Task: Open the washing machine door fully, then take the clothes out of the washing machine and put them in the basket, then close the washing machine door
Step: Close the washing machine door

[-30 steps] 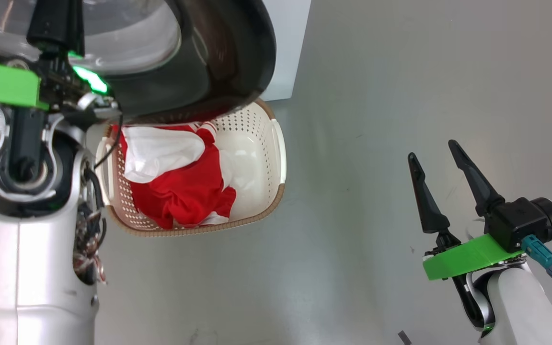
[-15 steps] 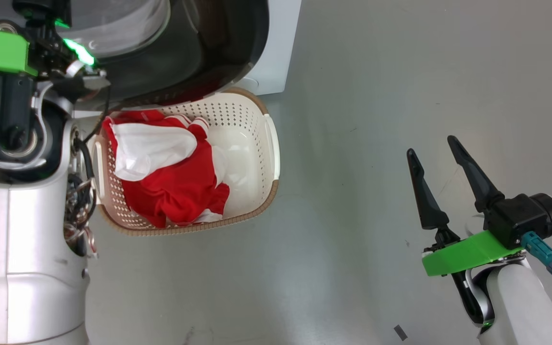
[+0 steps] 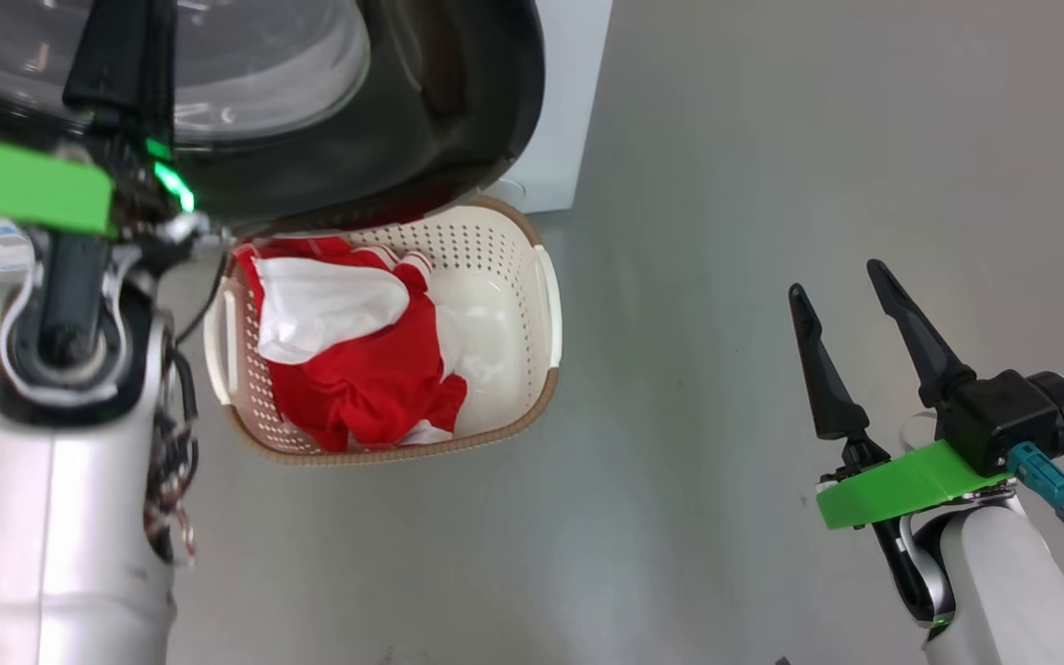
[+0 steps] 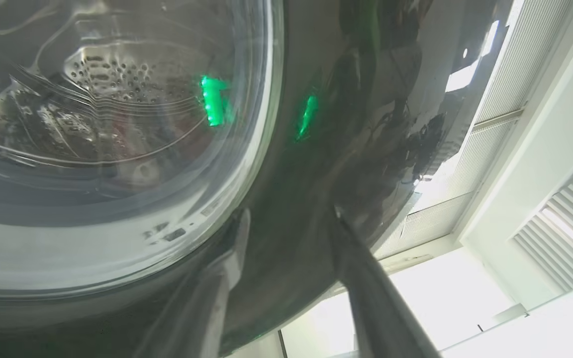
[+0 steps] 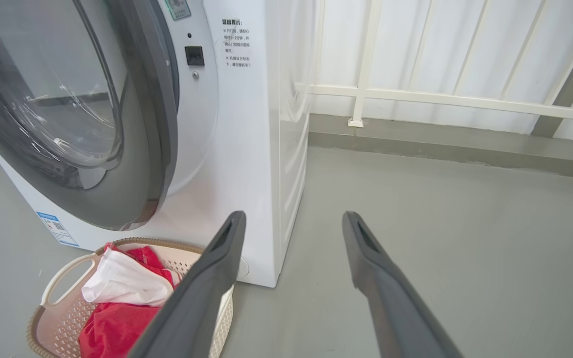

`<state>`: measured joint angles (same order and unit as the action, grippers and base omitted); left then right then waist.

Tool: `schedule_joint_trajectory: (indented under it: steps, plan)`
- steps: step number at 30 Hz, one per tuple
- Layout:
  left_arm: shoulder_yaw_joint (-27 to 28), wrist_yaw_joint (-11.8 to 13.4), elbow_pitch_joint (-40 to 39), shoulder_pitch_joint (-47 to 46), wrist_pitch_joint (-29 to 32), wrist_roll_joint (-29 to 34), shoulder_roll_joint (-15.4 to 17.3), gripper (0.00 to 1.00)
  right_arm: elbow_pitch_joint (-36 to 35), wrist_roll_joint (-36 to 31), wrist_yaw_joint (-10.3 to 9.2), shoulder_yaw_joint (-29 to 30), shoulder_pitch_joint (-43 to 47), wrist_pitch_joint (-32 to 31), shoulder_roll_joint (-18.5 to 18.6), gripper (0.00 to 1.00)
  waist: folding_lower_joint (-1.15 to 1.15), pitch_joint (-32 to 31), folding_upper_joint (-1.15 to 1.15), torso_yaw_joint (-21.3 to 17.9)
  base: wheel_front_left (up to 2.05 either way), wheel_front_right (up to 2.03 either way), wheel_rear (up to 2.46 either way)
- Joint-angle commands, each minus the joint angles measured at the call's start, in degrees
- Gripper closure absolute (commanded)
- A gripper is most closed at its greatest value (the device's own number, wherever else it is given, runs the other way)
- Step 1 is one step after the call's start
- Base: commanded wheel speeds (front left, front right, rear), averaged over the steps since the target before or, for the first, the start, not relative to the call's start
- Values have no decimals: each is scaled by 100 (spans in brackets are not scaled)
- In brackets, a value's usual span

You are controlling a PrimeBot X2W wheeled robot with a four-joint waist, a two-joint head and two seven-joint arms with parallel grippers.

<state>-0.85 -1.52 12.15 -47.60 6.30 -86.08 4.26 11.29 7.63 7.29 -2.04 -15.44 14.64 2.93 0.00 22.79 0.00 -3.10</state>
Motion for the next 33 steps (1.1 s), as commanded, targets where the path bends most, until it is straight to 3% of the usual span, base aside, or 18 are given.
schedule_joint_trajectory:
  steps: [1, 11, 19, 25, 33]
  plan:
    - [116, -1, -215, 141, -55, 108, 246, 0, -114, 59, 20, -92, 37, 36, -5, 0, 0, -111, 0, 87, 0, 0, 0]
    - [-147, -108, -913, 1389, -619, 1262, 635, 0, -63, 66, 20, -32, 125, 36, -5, 0, 0, -581, 0, 291, 0, 0, 0]
    - [-565, -100, -1255, 2309, -1449, 2870, 1021, 0, -84, -4, 20, -32, 211, 36, -5, 0, 0, -966, 0, 330, 0, 0, 0]
    - [-720, 242, -1317, 2869, -1955, 4127, 1303, 0, -104, -27, 20, 21, 382, 36, -5, 0, 0, -1275, 0, 320, 0, 0, 0]
    - [-923, 664, -1404, 3602, -2109, 5468, 1498, 0, -118, -15, 20, 66, 675, 36, -5, 0, 0, -1689, 0, 291, 0, 0, 0]
